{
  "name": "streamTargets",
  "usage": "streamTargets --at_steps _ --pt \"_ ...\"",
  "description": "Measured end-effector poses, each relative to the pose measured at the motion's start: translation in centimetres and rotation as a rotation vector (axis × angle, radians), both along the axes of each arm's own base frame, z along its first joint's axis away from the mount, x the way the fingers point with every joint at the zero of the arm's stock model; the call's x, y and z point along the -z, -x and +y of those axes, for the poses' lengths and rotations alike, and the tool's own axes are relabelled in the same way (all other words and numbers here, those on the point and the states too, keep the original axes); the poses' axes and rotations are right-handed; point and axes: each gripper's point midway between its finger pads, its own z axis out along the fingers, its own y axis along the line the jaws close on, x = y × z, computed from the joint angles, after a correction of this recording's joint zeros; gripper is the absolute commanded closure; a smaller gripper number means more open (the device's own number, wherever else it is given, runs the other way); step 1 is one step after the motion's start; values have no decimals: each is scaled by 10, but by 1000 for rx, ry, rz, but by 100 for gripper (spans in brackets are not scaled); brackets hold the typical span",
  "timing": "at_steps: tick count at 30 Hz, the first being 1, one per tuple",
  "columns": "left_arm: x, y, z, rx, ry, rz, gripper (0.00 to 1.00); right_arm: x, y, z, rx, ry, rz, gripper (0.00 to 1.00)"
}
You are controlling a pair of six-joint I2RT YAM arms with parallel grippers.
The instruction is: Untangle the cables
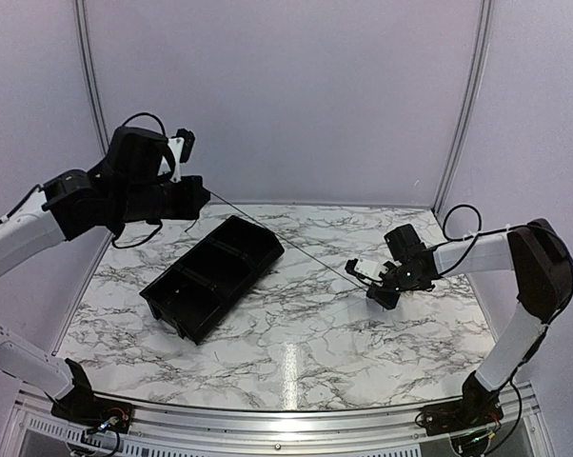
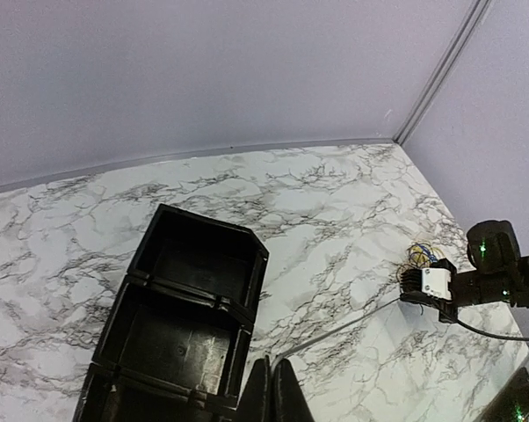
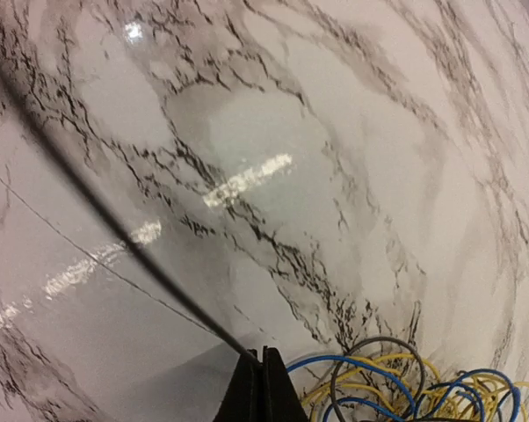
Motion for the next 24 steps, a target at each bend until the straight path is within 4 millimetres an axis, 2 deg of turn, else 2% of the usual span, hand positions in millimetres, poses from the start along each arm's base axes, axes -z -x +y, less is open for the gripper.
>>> streamTargets --at_steps 2,5,7,9,10,12,16,20,24 --pt "-16 4 17 -22 -16 -7 100 -9 1 15 -37 -44 -26 96" --pt "-18 5 36 -52 -63 2 100 -23 -3 25 -61 -91 -58 87" --pt "-20 1 49 -103 -93 -7 100 -24 -4 19 -42 -75 -53 74" --pt "-34 -3 63 -155 -89 -35 100 -16 2 6 -10 -42 -10 60" --pt "-42 -4 69 -176 -80 -51 100 -13 4 2 3 -32 7 57" --pt "-61 -3 75 -200 -47 -86 100 -11 9 -4 4 -14 38 54" --pt "-94 1 80 -207 15 -139 100 -15 18 -1 -32 -19 84 54" --pt "-107 3 82 -206 34 -155 100 -27 21 2 -51 -37 100 54" --pt "-109 4 83 -206 30 -153 100 -53 19 7 -66 -62 82 53"
